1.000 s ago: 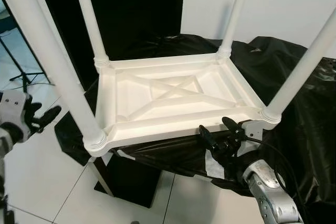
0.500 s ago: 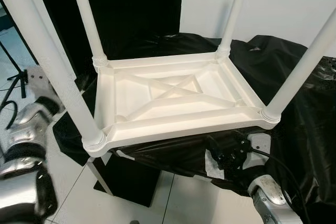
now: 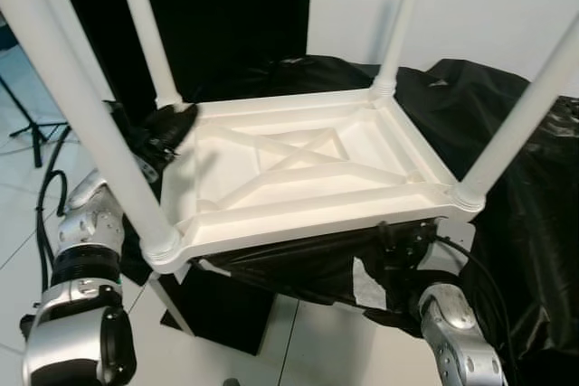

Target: Building children table

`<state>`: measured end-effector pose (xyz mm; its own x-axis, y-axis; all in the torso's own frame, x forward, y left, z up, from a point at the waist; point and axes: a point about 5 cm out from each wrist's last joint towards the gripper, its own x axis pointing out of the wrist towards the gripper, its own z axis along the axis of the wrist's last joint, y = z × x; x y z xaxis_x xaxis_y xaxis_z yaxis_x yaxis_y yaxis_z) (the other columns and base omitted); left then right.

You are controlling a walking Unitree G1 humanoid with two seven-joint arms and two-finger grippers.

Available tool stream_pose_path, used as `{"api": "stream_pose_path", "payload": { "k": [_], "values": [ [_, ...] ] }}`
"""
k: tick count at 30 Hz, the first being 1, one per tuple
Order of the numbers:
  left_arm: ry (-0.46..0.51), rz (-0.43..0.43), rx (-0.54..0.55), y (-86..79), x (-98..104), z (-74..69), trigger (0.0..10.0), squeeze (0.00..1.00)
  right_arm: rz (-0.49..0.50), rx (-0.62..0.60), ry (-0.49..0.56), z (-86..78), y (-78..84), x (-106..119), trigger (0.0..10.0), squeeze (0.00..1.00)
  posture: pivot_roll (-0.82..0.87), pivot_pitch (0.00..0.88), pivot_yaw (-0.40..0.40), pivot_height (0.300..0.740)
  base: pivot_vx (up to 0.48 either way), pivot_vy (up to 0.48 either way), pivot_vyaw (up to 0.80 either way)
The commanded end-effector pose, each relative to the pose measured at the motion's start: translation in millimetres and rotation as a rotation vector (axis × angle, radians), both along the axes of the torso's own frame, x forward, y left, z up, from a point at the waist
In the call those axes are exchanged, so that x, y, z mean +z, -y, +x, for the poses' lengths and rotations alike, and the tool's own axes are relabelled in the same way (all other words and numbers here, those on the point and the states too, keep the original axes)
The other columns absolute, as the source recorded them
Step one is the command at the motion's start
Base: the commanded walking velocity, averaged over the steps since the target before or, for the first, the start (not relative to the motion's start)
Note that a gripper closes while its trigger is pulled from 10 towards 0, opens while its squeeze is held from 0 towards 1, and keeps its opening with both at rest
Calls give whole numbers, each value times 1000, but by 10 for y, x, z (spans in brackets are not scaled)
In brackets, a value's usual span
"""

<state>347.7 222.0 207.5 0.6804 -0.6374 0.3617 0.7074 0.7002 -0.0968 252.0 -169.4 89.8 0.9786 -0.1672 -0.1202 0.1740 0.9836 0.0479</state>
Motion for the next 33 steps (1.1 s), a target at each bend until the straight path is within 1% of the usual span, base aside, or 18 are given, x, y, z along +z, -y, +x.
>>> {"api": "stream_pose_path", "payload": {
  "k": [1,2,4,7,8,12,13,15,19,22,24,25,26,27,30,31,32,33],
  "values": [
    [14,-5,-95,156,-7,-63,10000,0,-3,-32,-32,45,47,-55,10000,0,-17,12,-29,740,0,0,0],
    [14,-5,-95,156,-7,-63,10000,0,-3,-32,-32,45,47,-55,10000,0,-17,12,-29,740,0,0,0],
    [27,-31,-153,310,-2,-168,10000,0,-2,-33,-23,174,67,-33,10000,0,-8,18,-29,740,0,0,0],
    [29,-38,-163,338,0,-191,10000,0,-3,-34,-23,195,65,-30,10000,0,-8,18,-29,740,0,0,0],
    [24,-51,-192,457,-9,-291,10000,0,-3,-34,-25,268,67,-27,10000,0,-2,24,-23,740,0,0,0],
    [18,-50,-247,604,-53,-444,10000,0,-3,-24,-25,371,96,-22,10000,0,2,26,-21,740,0,0,0],
    [18,-50,-247,604,-53,-444,10000,0,-3,-24,-25,371,96,-22,10000,0,2,26,-21,740,0,0,0],
    [17,-48,-261,683,-59,-539,10000,0,-8,-7,-20,439,115,-8,10000,0,11,31,-18,740,0,0,0],
    [5,-77,-275,898,-33,-689,10000,0,-33,25,-13,551,178,21,10000,0,24,38,-15,740,0,0,0],
    [1,-80,-279,960,-29,-734,10000,0,-39,34,-7,578,189,30,10000,0,27,38,-15,740,0,0,0],
    [-10,-103,-301,1116,-26,-816,10000,0,-69,51,2,631,202,47,10000,0,36,40,-15,740,0,0,0],
    [-10,-103,-301,1116,-26,-816,10000,0,-69,51,2,631,202,47,10000,0,36,40,-15,740,0,0,0],
    [-27,-121,-322,1230,-36,-868,10000,0,-84,67,6,667,189,52,10000,0,37,42,-12,740,0,0,0],
    [-27,-121,-322,1230,-36,-868,10000,0,-84,67,6,667,189,52,10000,0,37,42,-12,740,0,0,0],
    [-62,-149,-396,1602,-65,-1030,10000,0,-101,117,23,785,127,77,10000,0,45,47,-9,740,0,0,0],
    [-62,-149,-396,1602,-65,-1030,10000,0,-101,117,23,785,127,77,10000,0,45,47,-9,740,0,0,0],
    [-77,-151,-421,1720,-80,-1081,10000,0,-110,137,30,834,98,96,10000,0,45,47,-8,740,0,0,0],
    [-77,-151,-421,1720,-80,-1081,10000,0,-110,137,30,834,98,96,10000,0,45,47,-8,740,0,0,0]
  ]
}}
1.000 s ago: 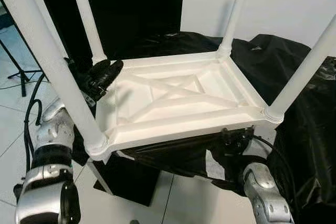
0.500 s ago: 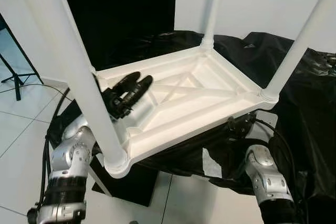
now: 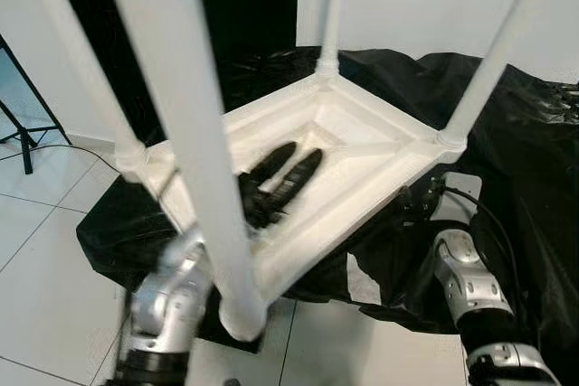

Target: Building children table

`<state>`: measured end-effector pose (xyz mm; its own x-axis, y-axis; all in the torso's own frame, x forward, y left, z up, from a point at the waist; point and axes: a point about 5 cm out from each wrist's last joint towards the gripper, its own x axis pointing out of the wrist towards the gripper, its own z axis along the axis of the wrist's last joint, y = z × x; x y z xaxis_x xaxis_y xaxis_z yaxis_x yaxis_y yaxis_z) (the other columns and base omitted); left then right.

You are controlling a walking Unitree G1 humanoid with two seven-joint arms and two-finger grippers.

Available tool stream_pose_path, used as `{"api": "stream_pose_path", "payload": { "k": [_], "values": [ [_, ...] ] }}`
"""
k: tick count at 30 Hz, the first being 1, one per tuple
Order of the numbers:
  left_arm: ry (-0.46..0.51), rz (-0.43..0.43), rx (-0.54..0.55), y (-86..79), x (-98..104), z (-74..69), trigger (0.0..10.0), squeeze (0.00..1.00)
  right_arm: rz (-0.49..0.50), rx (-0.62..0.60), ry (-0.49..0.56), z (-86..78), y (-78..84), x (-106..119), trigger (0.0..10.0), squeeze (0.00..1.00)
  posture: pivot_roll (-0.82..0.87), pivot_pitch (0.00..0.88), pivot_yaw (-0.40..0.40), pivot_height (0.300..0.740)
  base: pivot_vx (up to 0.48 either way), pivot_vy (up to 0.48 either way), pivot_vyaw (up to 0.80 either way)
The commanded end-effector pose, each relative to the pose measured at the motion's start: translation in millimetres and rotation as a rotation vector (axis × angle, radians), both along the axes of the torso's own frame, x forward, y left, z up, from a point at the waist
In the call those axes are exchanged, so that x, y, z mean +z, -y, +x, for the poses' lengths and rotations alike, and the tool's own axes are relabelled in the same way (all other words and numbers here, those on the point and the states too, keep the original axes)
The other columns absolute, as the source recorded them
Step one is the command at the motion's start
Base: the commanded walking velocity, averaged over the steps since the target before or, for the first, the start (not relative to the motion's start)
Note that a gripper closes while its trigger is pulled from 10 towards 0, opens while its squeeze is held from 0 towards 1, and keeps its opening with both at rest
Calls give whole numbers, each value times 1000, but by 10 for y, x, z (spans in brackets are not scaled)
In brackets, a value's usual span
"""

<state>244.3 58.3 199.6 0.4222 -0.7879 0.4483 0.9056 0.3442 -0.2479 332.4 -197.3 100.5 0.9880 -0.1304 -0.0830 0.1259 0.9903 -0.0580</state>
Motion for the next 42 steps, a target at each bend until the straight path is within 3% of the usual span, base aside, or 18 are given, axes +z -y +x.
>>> {"api": "stream_pose_path", "payload": {
  "k": [1,3,8,10,13,20,22,23,24,25,26,27,29,30,32,33,37,42],
  "values": [
    [-9,28,-49,192,-16,-86,10000,0,-5,113,10,81,-217,15,10000,0,45,48,-4,740,0,0,0],
    [-10,55,-80,375,-40,-135,10000,0,-8,159,18,162,-288,61,10000,0,46,47,-3,740,0,0,0],
    [-7,75,-90,594,-20,-149,10000,0,-10,222,24,243,-368,102,10000,0,48,46,0,740,0,0,0],
    [-7,75,-90,594,-20,-149,10000,0,-10,222,24,243,-368,102,10000,0,48,46,0,740,0,0,0],
    [17,119,-77,843,-9,-142,10000,0,-26,252,19,308,-386,133,10000,0,43,37,2,740,0,0,0],
    [40,174,2,867,-20,-58,10000,0,-51,178,43,339,-235,176,10000,0,42,28,-1,740,0,0,0],
    [49,199,49,698,-32,53,10000,0,-71,93,53,302,-73,169,10000,0,45,21,-5,740,0,0,0],
    [49,199,49,698,-32,53,10000,0,-71,93,53,302,-73,169,10000,0,45,21,-5,740,0,0,0],
    [63,231,83,543,-50,135,10000,0,-80,59,65,266,6,162,10000,0,45,10,-7,740,0,0,0],
    [63,231,83,543,-50,135,10000,0,-80,59,65,266,6,162,10000,0,45,10,-7,740,0,0,0],
    [86,276,124,354,-73,218,10000,0,-84,35,81,221,67,160,10000,0,42,5,-8,740,0,0,0],
    [86,276,124,354,-73,218,10000,0,-84,35,81,221,67,160,10000,0,42,5,-8,740,0,0,0],
    [125,367,174,25,-117,324,10000,0,-97,30,116,140,117,169,10000,0,36,0,-6,740,0,0,0],
    [125,367,174,25,-117,324,10000,0,-97,30,116,140,117,169,10000,0,36,0,-6,740,0,0,0],
    [158,459,188,-236,-162,370,10000,0,-104,43,153,61,137,193,10000,0,35,0,-8,740,0,0,0],
    [158,459,188,-236,-162,370,10000,0,-104,43,153,61,137,193,10000,0,35,0,-8,740,0,0,0],
    [187,631,100,-702,-227,315,10000,0,-126,106,215,-120,146,275,10000,0,31,0,-7,740,0,0,0],
    [189,709,9,-937,-230,213,10000,0,-120,151,236,-232,140,329,10000,0,25,0,-6,740,0,0,0]
  ]
}}
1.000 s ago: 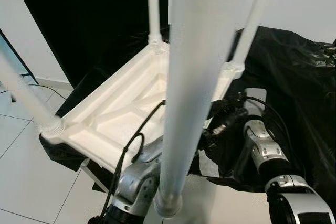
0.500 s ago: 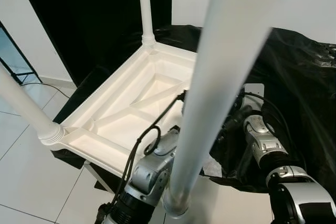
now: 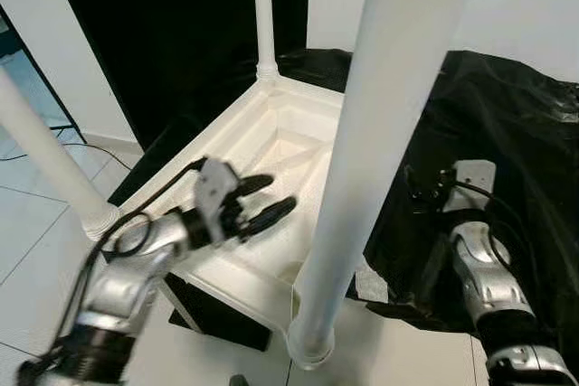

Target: Building children table

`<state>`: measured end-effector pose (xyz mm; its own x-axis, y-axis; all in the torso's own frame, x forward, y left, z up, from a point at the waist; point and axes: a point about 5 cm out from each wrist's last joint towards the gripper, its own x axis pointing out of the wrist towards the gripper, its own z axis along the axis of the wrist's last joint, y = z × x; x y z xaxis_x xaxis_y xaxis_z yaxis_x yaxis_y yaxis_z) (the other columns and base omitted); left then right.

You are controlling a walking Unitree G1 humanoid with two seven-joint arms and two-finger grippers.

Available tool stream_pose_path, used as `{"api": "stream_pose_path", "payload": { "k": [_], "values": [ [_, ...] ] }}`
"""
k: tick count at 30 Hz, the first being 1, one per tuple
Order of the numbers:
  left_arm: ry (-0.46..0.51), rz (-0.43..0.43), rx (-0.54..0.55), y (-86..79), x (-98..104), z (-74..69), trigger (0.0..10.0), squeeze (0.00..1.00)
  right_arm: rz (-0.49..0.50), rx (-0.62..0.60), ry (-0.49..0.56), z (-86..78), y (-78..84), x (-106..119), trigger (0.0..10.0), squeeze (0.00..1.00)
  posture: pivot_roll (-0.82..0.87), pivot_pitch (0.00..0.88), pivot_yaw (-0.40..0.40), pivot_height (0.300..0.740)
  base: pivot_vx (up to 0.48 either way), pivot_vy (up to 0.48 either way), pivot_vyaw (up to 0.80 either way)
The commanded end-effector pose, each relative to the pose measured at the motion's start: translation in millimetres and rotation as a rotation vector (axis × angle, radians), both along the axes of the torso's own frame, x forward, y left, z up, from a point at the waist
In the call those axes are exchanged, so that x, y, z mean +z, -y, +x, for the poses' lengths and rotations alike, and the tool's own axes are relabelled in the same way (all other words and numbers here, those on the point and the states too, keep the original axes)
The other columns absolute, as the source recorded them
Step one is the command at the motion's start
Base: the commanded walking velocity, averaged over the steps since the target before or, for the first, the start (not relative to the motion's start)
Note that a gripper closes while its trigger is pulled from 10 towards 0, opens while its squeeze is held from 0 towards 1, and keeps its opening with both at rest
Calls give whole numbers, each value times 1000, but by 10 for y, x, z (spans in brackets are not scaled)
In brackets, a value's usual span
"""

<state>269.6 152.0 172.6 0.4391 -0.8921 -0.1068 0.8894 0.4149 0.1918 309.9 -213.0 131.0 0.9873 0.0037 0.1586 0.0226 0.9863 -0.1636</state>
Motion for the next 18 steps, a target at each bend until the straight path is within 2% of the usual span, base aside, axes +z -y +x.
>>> {"api": "stream_pose_path", "payload": {
  "k": [1,4,8,9,12,18],
  "values": [
    [-6,33,-75,-80,37,-80,10000,0,-1,48,5,-50,-22,50,10000,0,25,0,-6,740,0,0,0],
    [-24,75,-106,-172,35,-133,10000,0,-5,83,5,-109,-29,80,10000,0,24,0,-5,740,0,0,0],
    [-83,189,-204,-334,-13,-320,10000,0,-23,179,-5,-218,-64,129,10000,0,20,0,-1,740,0,0,0],
    [-83,189,-204,-334,-13,-320,10000,0,-23,179,-5,-218,-64,129,10000,0,20,0,-1,740,0,0,0],
    [-153,286,-263,-491,-83,-472,10000,0,-27,256,2,-310,-96,198,10000,0,27,0,4,740,0,0,0],
    [-182,381,-309,-591,-160,-585,10000,0,-44,331,-14,-390,-133,227,10000,0,28,0,6,740,0,0,0]
  ]
}}
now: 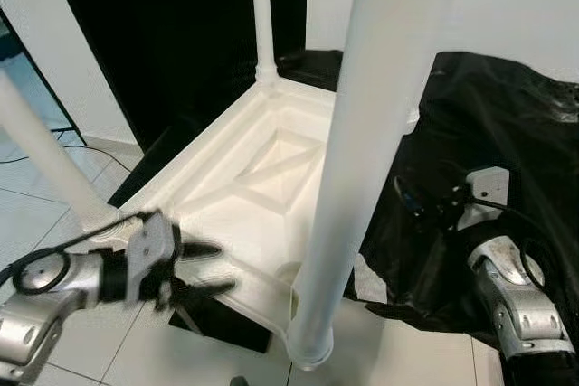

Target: Building children table

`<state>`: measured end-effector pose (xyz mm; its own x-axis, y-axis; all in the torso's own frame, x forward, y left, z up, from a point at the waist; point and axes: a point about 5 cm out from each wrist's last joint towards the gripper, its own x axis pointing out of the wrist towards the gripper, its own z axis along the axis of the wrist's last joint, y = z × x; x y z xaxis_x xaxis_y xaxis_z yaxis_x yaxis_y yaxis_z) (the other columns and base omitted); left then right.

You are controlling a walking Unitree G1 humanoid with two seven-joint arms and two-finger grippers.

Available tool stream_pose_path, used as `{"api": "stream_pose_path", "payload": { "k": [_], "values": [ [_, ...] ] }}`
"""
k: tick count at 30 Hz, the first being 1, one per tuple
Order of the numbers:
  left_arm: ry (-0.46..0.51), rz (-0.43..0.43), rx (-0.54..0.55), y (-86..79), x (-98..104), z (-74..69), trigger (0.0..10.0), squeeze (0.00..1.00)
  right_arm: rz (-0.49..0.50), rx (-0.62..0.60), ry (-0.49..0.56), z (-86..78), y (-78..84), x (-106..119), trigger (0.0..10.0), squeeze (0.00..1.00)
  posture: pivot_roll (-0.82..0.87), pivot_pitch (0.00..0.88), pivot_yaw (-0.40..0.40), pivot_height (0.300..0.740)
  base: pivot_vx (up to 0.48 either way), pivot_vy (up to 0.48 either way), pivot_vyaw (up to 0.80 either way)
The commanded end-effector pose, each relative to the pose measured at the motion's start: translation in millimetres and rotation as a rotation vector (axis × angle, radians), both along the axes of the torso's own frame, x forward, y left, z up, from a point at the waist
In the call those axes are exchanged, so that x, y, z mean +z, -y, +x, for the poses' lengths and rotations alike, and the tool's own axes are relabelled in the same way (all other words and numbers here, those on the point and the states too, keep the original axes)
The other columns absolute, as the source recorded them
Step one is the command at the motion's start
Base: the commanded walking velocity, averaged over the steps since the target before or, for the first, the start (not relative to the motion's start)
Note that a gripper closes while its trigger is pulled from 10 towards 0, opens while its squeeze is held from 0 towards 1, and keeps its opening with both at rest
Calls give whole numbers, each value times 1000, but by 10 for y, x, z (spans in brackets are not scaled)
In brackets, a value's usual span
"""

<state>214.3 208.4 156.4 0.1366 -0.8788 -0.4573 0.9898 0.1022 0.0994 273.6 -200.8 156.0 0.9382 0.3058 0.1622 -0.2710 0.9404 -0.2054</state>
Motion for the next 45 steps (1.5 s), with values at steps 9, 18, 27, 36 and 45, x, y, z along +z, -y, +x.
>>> {"api": "stream_pose_path", "payload": {
  "k": [9,18,27,36,45],
  "values": [
    [105,196,-18,-41,-163,63,10000,0,-6,59,-40,-60,-71,20,10000,0,27,0,6,740,0,0,0],
    [221,293,-38,43,-291,245,10000,0,0,105,-48,-131,-173,55,10000,0,-4,0,24,740,0,0,0],
    [197,329,-14,128,-389,389,0,0,5,77,-45,-178,-149,89,10000,0,-33,0,54,740,0,0,0],
    [240,216,34,397,-300,547,745,0,14,55,-48,-209,-142,95,10000,0,-37,0,63,740,0,0,0],
    [283,109,126,868,-212,716,10000,0,40,-55,-37,-271,-108,80,10000,0,-35,0,65,740,0,0,0]
  ]
}}
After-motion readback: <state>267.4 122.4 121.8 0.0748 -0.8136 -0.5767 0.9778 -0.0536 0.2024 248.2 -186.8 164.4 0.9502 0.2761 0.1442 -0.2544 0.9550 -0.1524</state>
